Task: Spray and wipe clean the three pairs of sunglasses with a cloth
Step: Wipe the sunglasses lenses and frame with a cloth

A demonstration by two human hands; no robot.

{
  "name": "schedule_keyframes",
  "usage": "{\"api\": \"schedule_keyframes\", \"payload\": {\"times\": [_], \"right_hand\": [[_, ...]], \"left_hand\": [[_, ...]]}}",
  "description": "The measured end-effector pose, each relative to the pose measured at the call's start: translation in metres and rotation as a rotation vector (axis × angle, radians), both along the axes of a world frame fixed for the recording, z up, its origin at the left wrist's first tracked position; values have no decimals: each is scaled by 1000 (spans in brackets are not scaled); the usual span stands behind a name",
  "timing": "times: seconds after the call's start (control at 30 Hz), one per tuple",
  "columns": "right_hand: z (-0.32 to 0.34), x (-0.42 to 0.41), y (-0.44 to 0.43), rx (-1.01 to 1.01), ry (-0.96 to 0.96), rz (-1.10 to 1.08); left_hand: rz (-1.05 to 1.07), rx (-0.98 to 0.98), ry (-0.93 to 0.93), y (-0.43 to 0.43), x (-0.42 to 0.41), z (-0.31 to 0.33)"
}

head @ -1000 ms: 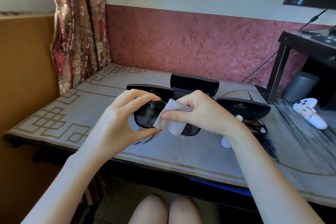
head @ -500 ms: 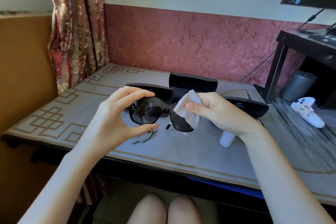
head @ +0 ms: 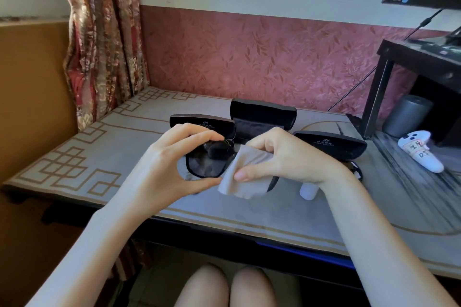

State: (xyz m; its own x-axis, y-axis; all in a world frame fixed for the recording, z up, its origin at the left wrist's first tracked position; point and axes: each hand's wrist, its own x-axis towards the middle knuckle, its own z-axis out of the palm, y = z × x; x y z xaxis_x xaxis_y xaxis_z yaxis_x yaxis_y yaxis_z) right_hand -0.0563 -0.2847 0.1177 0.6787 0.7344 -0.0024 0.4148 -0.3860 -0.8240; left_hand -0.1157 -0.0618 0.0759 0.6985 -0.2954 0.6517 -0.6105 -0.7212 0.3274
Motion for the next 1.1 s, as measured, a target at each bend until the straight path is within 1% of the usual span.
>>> {"api": "schedule_keyframes", "payload": {"times": [0.23,0.4,0.6,0.8,0.93,1.1], "right_hand": [[-8,1,4,197,-34,-97],[-7,-3,5,247,-23,-114],[-6,-4,2,220,2,-103],[-4,-5,-2,159,-13,-85],[-5,-5,-7,132,106,-53],[-4,-5,-12,45,136,3]], "left_hand": [[17,-20,2,5,1,3],[39,-48,6,4,0,5],[36,-110,18,3,-2,7],[34,-92,7,3,-1,7],[9,-89,21,4,-2,4],[-4,-77,34,4,-3,3]]}}
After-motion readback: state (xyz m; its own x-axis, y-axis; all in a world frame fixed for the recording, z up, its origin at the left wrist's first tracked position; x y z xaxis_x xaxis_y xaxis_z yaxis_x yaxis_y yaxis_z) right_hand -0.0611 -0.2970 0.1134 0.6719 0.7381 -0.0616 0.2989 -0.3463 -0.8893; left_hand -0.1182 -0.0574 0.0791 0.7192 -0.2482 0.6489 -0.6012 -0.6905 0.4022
